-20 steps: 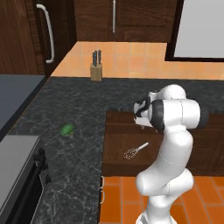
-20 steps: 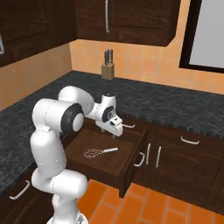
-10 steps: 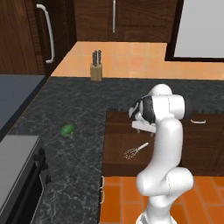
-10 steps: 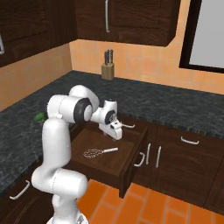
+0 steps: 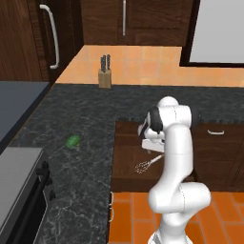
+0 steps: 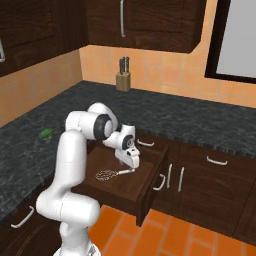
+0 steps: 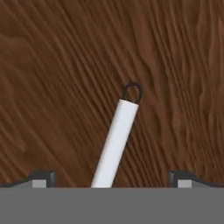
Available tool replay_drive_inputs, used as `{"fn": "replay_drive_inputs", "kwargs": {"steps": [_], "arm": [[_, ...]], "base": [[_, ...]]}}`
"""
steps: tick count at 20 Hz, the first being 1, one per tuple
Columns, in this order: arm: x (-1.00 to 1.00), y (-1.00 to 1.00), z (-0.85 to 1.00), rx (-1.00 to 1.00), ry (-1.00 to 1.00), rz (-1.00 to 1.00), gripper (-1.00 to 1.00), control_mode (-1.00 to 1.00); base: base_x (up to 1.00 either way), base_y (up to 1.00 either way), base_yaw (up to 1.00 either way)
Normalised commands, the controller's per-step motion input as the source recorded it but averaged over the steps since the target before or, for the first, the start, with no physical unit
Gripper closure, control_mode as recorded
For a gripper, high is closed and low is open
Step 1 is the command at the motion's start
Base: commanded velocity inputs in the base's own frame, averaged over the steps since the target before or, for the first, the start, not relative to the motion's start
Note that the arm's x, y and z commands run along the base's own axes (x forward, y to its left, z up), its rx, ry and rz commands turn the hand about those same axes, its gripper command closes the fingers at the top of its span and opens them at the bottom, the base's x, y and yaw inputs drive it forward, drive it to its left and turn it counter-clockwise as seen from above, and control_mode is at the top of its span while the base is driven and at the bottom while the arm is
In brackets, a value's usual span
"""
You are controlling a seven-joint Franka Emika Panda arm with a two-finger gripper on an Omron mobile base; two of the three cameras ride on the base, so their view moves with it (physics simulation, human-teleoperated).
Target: Pick the whisk from the drawer and place it on the counter.
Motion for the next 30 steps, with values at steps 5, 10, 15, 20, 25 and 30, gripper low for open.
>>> {"fn": "replay_drive_inputs", "kwargs": {"steps": [5,10,15,20,25,30], "arm": [[0.06,0.01,-0.61,0.00,0.04,-0.04,-1.00,-1.00],[0.01,0.00,-0.49,0.00,0.08,-0.05,-1.00,-1.00],[-0.22,-0.18,-0.19,0.00,0.09,-0.05,-1.00,-1.00],[-0.06,-0.03,-0.21,0.00,0.06,-0.02,1.00,-1.00],[-0.01,0.00,-0.03,0.00,0.04,0.00,1.00,-1.00],[-0.75,-0.44,-0.19,0.02,-0.02,-0.01,1.00,-1.00]], "base": [[0.00,0.00,0.00],[0.00,0.00,0.00],[0.00,0.00,0.00],[0.00,0.00,0.00],[0.00,0.00,0.00],[0.00,0.00,0.00]]}}
